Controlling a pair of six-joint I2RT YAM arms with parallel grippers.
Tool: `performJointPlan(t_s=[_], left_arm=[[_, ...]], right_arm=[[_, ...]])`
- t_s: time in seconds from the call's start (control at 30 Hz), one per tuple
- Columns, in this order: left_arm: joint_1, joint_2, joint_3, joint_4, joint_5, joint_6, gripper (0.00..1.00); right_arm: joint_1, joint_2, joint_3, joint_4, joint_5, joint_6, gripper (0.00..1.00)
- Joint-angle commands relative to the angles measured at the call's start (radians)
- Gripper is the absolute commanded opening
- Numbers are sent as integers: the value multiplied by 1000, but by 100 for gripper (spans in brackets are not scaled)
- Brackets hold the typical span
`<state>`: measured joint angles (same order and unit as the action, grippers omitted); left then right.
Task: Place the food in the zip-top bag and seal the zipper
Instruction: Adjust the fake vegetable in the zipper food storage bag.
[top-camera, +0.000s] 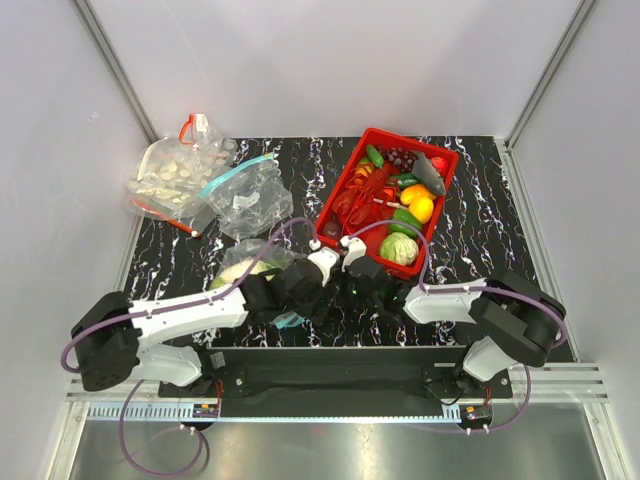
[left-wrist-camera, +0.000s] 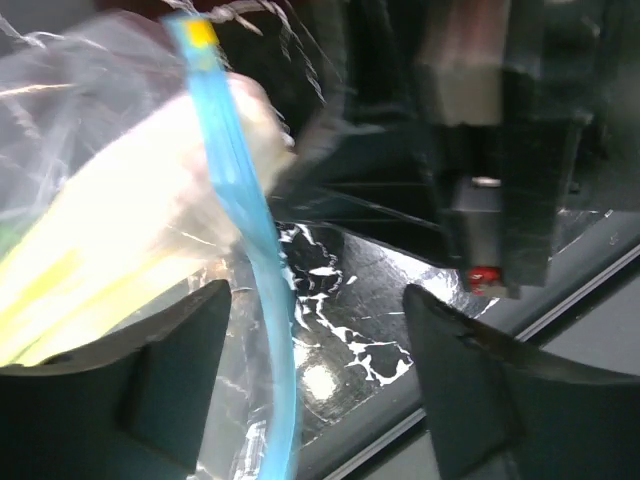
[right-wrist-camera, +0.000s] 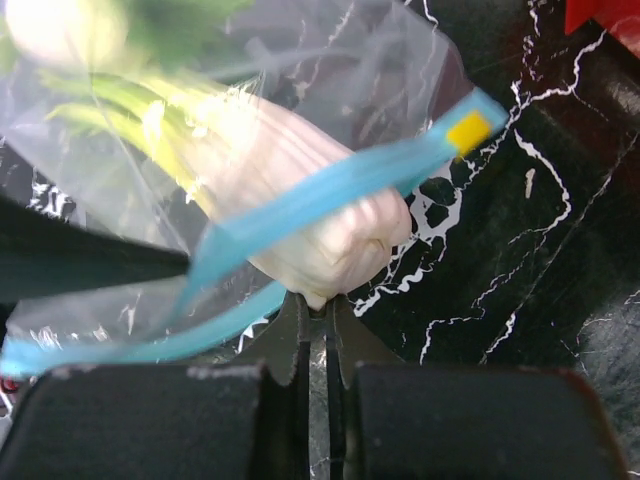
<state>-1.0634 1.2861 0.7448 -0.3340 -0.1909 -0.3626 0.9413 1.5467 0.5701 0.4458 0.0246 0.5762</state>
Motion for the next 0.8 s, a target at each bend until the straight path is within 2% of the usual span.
performJointPlan(t_s=[0.0, 0.2, 0.33, 0.5, 0.57, 0.63, 0.77], left_arm=[[25, -92, 67, -25, -33, -16, 80], [89, -177, 194, -164, -71, -22, 93], [230, -214, 194, -206, -71, -38, 99], [379, -199, 171, -199, -176, -133, 99], [474, -154, 160, -188, -202, -148, 99], [584, -130, 148, -166, -194, -165, 99], [697, -140, 113, -93, -186, -199, 99]], right_arm=[[-6, -60, 4, 31, -3, 5, 0], [-6, -54, 11, 17, -5, 1, 0], [-6, -37, 27, 21, -18, -4, 0], [-6, -20, 51, 18, -22, -7, 0], [-6, -20, 65, 8, -55, -9, 0], [-6, -22, 71, -1, -64, -13, 0], [-6, -22, 77, -9, -72, -19, 0]])
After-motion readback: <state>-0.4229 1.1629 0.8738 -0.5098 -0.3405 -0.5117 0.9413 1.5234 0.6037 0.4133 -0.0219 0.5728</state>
